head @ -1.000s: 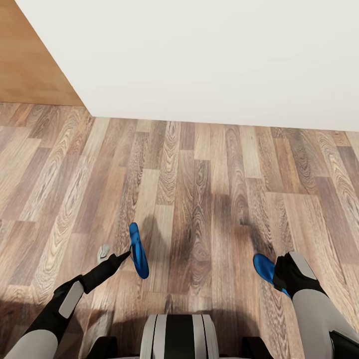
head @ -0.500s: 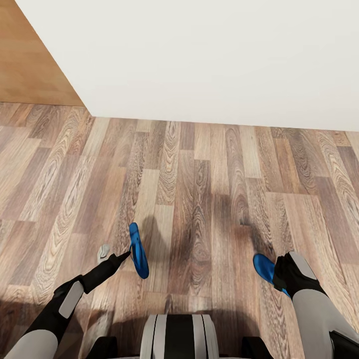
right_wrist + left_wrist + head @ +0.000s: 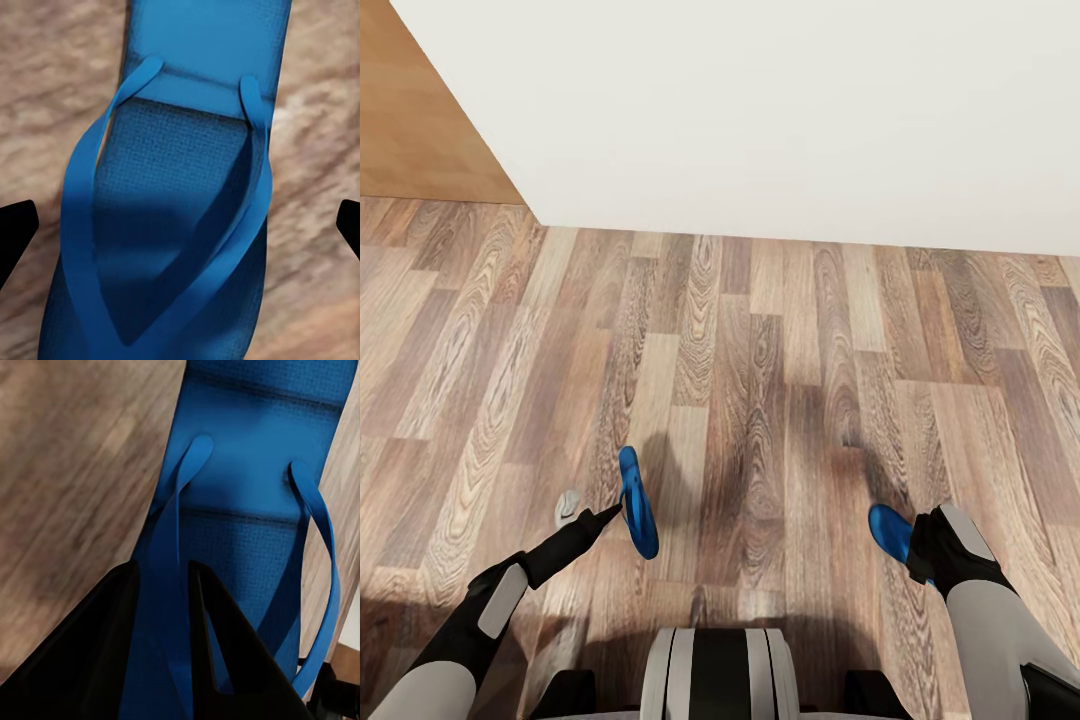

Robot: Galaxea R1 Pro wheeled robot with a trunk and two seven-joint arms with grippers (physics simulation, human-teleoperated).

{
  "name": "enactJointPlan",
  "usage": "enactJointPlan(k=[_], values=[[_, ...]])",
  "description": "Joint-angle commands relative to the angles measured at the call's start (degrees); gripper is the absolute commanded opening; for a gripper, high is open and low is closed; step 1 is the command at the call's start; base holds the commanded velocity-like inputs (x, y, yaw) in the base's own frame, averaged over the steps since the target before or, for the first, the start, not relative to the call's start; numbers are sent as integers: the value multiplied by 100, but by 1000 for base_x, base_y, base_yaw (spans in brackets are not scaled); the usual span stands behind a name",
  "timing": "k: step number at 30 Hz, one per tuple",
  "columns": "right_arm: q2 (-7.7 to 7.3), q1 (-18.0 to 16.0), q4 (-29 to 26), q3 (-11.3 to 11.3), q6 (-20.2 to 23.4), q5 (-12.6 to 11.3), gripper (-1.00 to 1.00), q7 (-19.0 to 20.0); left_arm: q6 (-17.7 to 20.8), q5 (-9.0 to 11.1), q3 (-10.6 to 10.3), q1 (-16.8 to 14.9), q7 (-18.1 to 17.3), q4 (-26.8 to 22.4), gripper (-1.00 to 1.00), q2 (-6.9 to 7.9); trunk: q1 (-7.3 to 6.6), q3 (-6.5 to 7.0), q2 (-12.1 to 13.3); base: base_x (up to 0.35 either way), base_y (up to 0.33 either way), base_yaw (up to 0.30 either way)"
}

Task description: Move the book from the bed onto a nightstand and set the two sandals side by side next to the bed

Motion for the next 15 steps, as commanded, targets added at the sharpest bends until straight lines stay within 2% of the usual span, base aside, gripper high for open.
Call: enactJointPlan(k=[1, 11, 15], values=[[0, -1, -6, -3, -35, -47, 100, -6, 31, 19, 6, -1, 15, 0, -100, 0, -1, -3, -1, 0, 0, 0], [0, -1, -3, -3, -32, -46, 100, -6, 31, 17, 6, -1, 15, 0, -100, 0, -1, -3, -1, 0, 0, 0], [0, -1, -4, -3, -32, -46, 100, -6, 31, 19, 6, -1, 15, 0, -100, 0, 9, -91, -6, 0, 0, 0]])
